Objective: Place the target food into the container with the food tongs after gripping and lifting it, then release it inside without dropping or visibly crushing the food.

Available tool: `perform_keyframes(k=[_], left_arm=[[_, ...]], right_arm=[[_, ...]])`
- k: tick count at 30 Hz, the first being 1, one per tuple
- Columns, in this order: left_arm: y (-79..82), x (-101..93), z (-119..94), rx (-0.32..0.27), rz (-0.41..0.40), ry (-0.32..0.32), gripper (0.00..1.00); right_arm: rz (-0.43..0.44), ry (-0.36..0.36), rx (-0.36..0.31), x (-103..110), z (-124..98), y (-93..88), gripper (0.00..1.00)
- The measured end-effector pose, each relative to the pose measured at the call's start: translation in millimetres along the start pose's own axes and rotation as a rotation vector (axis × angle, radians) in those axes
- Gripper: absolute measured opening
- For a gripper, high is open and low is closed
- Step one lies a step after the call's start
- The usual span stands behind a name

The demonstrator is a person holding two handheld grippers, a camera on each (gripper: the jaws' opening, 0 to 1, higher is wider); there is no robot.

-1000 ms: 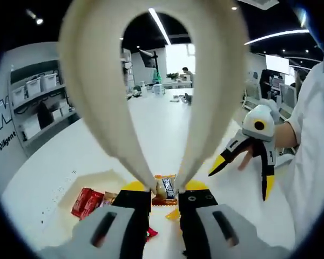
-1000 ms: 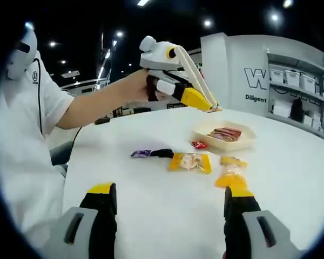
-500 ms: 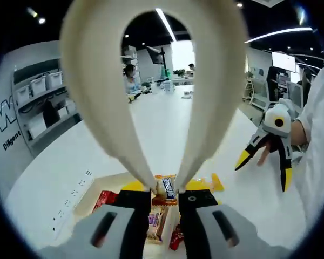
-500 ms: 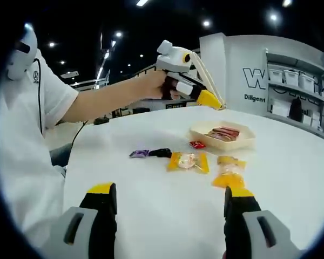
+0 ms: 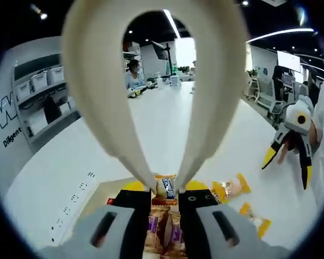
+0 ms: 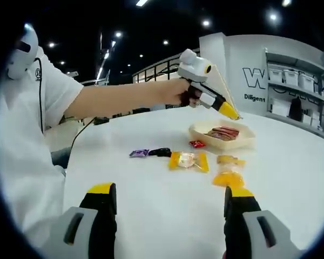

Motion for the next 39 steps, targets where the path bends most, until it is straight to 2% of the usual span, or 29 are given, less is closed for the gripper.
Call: perform_keyframes(k=[16,23,39], left_arm=[[-12.9,29.7,39,0.074,-0.011,0.022,0.18],[-17.5,33.3,42,0.103,0.004,0.023,0.18],[-23.1,38.7,43,0.127,0.019,0.014,0.2]], right_arm=[[0.004,-0.011,0.004,-3,-4,-0.9,0.81],[0.003,-0.014,0.008,-5,-6,-1.8,0.81],[0.003,-0.01,0.009,-2,-5,-2.1,0.81]])
Point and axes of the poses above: the point that each gripper's makers call its tool centre point, and the gripper's own axes: z roughly forward along the fingers, x roughly to its left, y roughly out of its top, the point moved 3 cm from there along -z, roughly backward along the fingers, and after that the axes turned 13 degrees about -z, right-handed, at the moved point
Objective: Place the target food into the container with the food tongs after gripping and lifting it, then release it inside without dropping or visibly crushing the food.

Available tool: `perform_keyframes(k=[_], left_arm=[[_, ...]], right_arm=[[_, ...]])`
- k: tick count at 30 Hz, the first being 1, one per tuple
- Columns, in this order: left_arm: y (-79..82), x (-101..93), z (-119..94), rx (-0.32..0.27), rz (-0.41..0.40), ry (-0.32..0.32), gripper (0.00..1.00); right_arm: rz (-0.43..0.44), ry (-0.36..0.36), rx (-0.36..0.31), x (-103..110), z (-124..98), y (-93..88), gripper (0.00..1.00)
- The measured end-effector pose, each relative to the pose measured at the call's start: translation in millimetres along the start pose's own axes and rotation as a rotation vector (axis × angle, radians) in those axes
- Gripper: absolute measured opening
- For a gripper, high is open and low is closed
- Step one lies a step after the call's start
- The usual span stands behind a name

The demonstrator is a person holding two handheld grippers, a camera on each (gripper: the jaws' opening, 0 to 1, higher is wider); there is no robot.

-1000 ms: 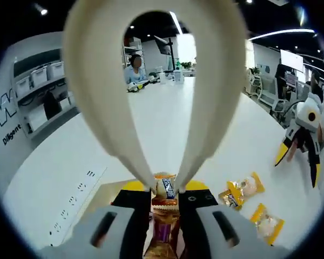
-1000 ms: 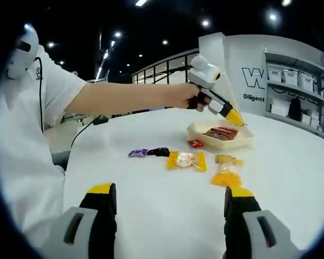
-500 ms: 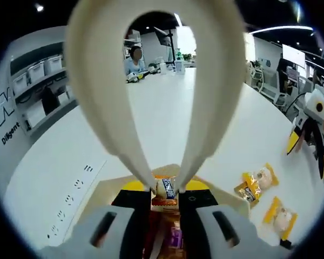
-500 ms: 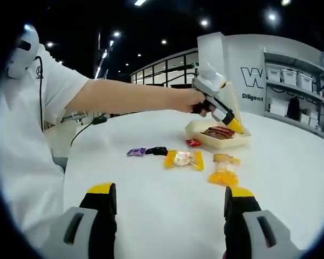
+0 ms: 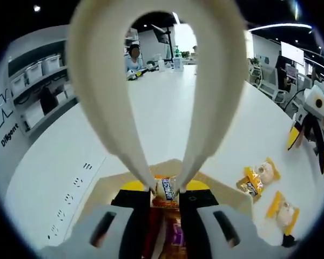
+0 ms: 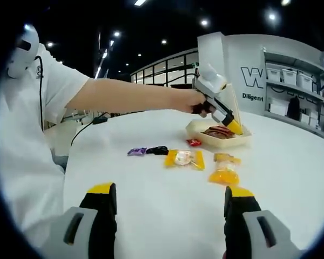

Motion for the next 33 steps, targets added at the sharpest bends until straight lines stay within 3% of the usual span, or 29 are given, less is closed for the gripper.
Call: perform_keyframes(k=[10,19,33], left_arm=[[2.6,1.9,-1,-0.005,0.005,0.007,0.21],[10.2,4.0,-20,-0.044,-0.003,0.019,0.21],[11.7,-27.2,-47,-0.07,0.009,0.01,0.21]], right_arm=[[0.003,-0.003,0.001,0,-1,-1.1,0.81],[0.0,0.003,-0.004,1,1,1.0,0.81],[-0.009,0.011,-0.007,4,3,4.3,0.81]])
Point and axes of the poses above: the point that each gripper's makers call its tool centre point, and the gripper's own axes: z roughly forward along the fingers, x roughly to its left, y roughly out of its top, the point moved 3 cm from there along -z, roughly backward along the fingers, and after that the axes turned 13 degrees about -z, right-handed, at the moved point
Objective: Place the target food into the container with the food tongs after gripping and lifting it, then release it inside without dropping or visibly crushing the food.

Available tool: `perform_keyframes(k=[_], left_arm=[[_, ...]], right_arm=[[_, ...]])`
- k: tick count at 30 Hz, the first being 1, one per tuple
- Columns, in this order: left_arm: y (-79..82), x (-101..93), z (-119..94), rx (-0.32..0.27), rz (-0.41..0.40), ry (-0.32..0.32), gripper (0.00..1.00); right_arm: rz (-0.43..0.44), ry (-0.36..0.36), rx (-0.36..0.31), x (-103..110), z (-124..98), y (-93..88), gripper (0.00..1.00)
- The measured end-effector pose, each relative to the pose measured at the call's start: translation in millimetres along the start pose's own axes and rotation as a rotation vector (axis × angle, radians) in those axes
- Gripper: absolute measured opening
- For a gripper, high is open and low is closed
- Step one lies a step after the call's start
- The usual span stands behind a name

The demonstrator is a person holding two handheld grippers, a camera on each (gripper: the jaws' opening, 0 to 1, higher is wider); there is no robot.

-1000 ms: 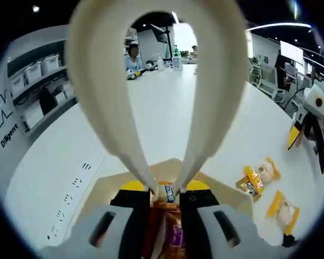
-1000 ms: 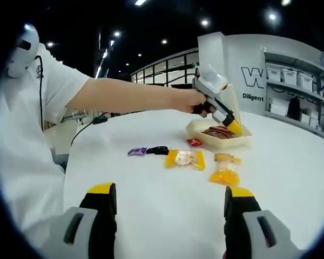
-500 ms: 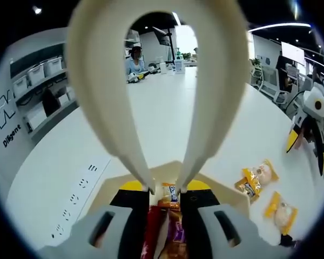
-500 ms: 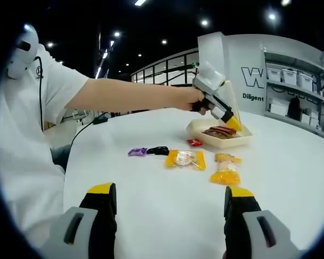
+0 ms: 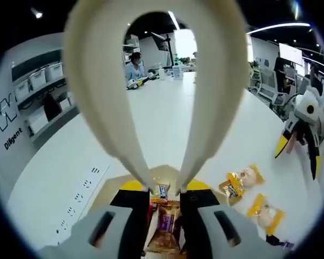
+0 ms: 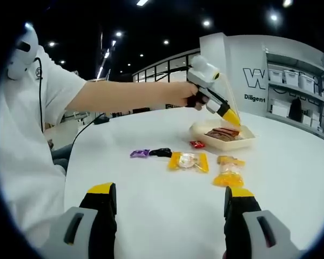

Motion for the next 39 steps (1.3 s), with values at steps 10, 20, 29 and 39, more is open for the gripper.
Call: perform_keyframes(k=[10,20,29,39], left_arm=[[3.5,-40.1,-12,-0.009,0.016,-0.027,0.2],[-1.1,-61.8,-7,0.011,0.035,-0.043,0.2],[-11.8,-75.6,-1,0.03,0.029,-0.032,0.2],[-22.0,-94.7,8,0.025,0.038,-0.035,0.2]], right_arm=[[-0.009,0.005,-0.003,3,2,3.5,0.81],[-0.017,0.008,-0.006,5,2,6.1,0.81],[-0.019,0.008,-0.008,6,1,6.1,0.81],[-0.017,0.011,-0.007,6,3,5.8,0.81]])
Point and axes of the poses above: the point that each gripper's makers call its tool centre point, and the gripper's own axes: z roughly forward along the fingers, x roughly to its left, y roughly out of its top, the point moved 3 cm from there along -z, roughly backward along the fingers, and after that the axes turned 13 degrees about -z, right-handed, at the moved point
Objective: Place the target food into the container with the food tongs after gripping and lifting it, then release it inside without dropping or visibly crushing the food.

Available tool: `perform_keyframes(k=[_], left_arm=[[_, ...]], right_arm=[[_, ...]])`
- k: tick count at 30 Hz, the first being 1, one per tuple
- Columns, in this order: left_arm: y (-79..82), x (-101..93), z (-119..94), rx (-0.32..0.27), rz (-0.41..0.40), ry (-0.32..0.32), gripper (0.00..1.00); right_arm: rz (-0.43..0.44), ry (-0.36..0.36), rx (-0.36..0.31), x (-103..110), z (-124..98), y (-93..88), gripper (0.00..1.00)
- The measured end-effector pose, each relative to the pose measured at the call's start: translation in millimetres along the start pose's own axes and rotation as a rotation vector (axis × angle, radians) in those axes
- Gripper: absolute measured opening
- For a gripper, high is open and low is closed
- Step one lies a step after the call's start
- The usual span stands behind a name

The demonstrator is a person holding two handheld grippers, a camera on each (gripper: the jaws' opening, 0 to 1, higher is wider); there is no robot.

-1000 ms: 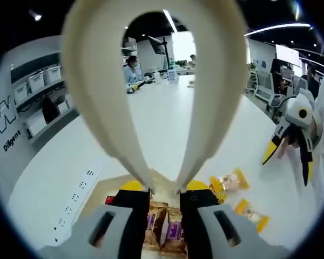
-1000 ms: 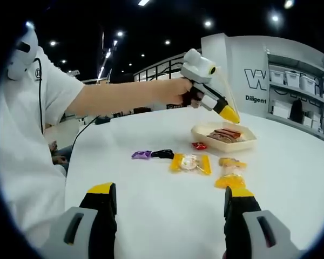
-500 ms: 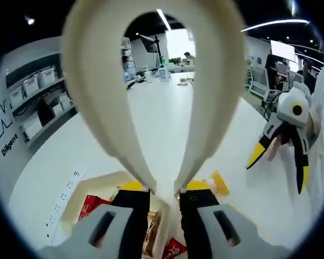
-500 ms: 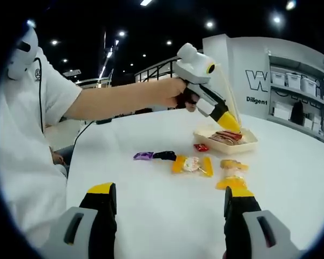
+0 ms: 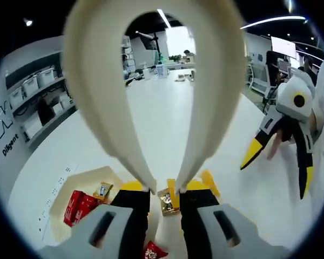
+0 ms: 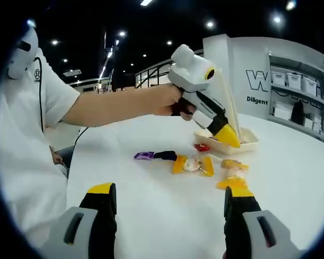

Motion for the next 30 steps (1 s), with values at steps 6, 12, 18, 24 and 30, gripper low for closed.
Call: perform_keyframes(k=[6,12,18,24,30], left_arm=[[-3.6,-2.6,6,0.006,0.0,-0.001,0.2],[-12.1,-4.4,12,0.022,0.004,-0.002,0.2],[-17.5,-7.8,19,0.034,0.011,-0.002,0.2],[-23.9,-12.5,25,0.046,-0.005,-0.026,0.2],[-24.7,-18.8,27,0.045,-0.013,-0.054,0.2]], right_arm=[[0.001,0.0,0.0,1,0,-0.4,0.81],[0.006,0.0,0.001,1,0,-2.2,0.81],[0.007,-0.001,0.003,1,1,-2.7,0.81],[0.01,-0.002,0.005,1,0,-4.0,0.81],[0.011,-0.004,0.004,1,0,-3.6,0.81]])
Point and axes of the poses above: the point that each gripper's makers call its tool centre point, and the gripper's own axes: z roughly forward along the fingers, x roughly to its left, y roughly out of its top, the point moved 3 cm from there along -z, roughly backward along the fingers, and after that the axes turned 13 degrees about -z, right-handed, at the moved point
